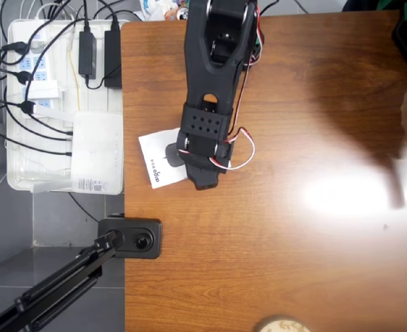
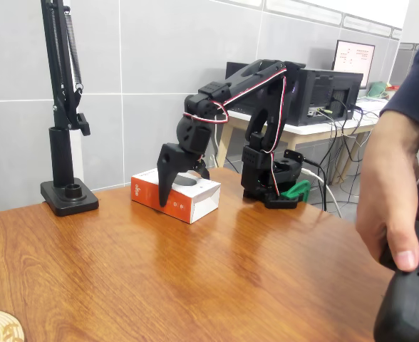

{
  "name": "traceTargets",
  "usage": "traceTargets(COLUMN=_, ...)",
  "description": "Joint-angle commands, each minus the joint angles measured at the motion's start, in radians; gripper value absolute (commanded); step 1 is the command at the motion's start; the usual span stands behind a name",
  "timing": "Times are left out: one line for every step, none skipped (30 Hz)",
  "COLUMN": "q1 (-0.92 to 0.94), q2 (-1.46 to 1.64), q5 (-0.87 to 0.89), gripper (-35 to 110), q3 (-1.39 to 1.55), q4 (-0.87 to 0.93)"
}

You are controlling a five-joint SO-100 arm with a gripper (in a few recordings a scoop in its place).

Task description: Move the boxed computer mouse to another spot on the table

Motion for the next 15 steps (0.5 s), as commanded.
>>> traceTargets(q1=0.005, q2=0.034, q5=-0.003, gripper=90, q3=-0.005, q4=-0.003)
traceTargets(q1=0.002, q2=0.037, q5=-0.003, gripper=89, q3=-0.012, q4=0.006)
traceTargets(q1=0.000, q2=0.038, q5=-0.003, gripper=86, q3=-0.026, q4=0.021)
traceTargets(q1=-0.005, q2=0.040, q5=-0.002, gripper=83, q3=-0.043, q4=0.038)
traceTargets(q1=-0.009, q2=0.041, q5=0.002, gripper=78, q3=-0.066, q4=0.061)
traceTargets(q1=-0.017, q2=0.043, q5=0.006, gripper=73, q3=-0.098, q4=0.095)
traceTargets(q1=-0.023, q2=0.043, q5=0.012, gripper=68, q3=-0.137, q4=0.132)
traceTargets(q1=-0.031, q2=0.043, q5=0.017, gripper=65, q3=-0.178, q4=0.161)
traceTargets(q1=-0.043, q2=0.041, q5=0.018, gripper=63, q3=-0.224, q4=0.187)
traceTargets(q1=-0.054, q2=0.038, q5=0.021, gripper=63, q3=-0.279, q4=0.218)
traceTargets(q1=-0.064, q2=0.029, q5=0.028, gripper=61, q3=-0.347, q4=0.258)
traceTargets(q1=-0.075, q2=0.018, q5=0.035, gripper=58, q3=-0.425, q4=0.302)
traceTargets(q1=-0.086, q2=0.003, q5=0.040, gripper=56, q3=-0.508, q4=0.350)
traceTargets(q1=-0.095, q2=-0.014, q5=0.044, gripper=53, q3=-0.598, q4=0.400)
traceTargets(q1=-0.101, q2=-0.034, q5=0.049, gripper=51, q3=-0.695, q4=0.454)
